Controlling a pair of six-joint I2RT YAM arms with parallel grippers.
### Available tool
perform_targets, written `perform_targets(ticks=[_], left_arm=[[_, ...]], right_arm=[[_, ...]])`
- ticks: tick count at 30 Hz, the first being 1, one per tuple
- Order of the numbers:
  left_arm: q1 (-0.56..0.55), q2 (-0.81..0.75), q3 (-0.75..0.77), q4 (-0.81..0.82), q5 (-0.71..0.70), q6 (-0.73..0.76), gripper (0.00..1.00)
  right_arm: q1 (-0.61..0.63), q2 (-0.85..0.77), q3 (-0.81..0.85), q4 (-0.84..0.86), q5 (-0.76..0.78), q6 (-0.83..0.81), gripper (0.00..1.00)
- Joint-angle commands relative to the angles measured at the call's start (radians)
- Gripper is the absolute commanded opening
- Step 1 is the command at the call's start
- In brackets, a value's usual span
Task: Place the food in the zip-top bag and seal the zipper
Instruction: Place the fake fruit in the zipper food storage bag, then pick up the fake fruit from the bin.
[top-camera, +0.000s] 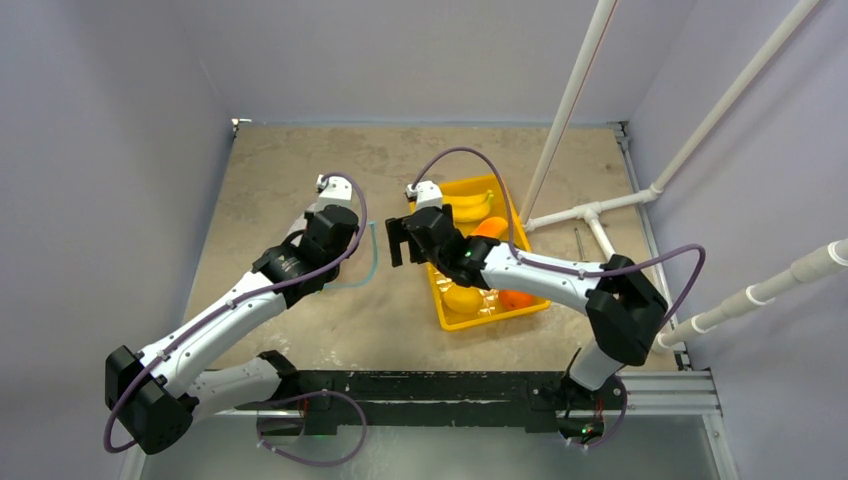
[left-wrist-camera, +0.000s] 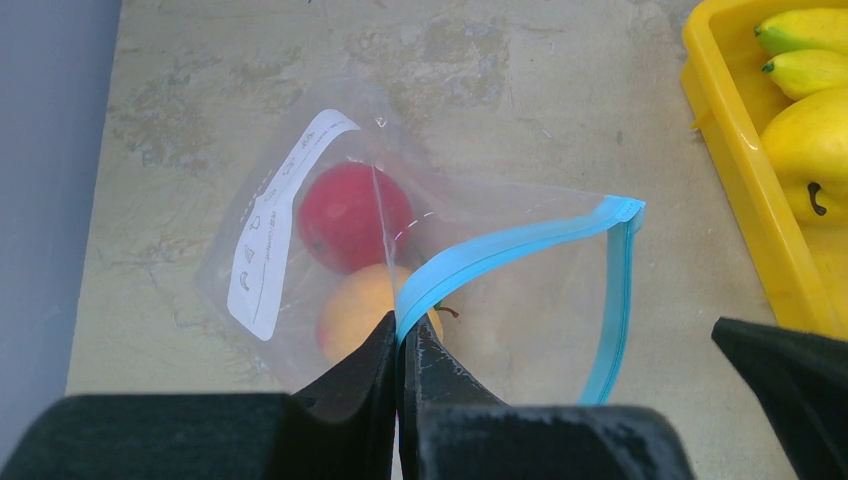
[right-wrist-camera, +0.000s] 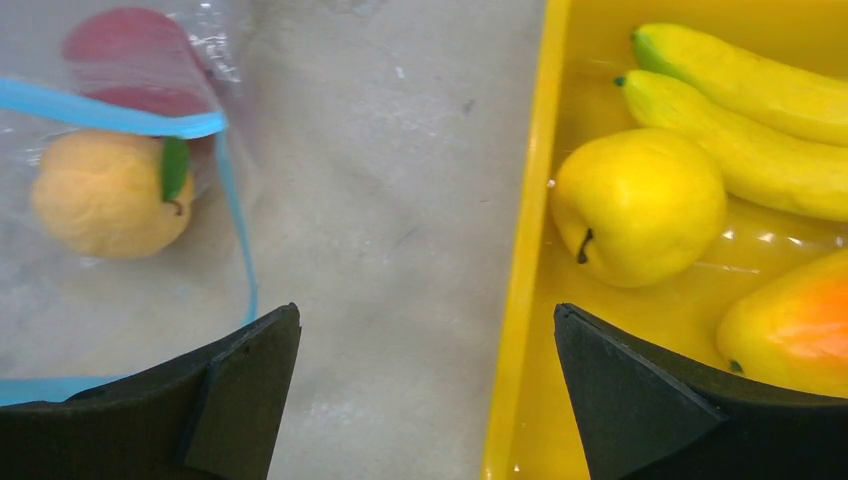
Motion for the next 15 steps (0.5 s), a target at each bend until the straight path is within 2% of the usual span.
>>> perform_targets(ticks=[1,6,15], left_arm=[[0.009,-0.01,-0.004,0.037,0.004,0.014,0.0],[0.01,-0.006,-0.005,0.039,0.008,0.014,0.0],[0.012,-0.005,-0.003,0.039,0.006,0.017,0.0]], right_arm=[[-0.047,0.008,0.05,-0.051,0.082,0.052,0.99],[-0.136,0.017,0.069,-0.072,0.075,0.083,0.99],[-0.202,0.087,0.104,-0.083,0.11,0.106,0.99]])
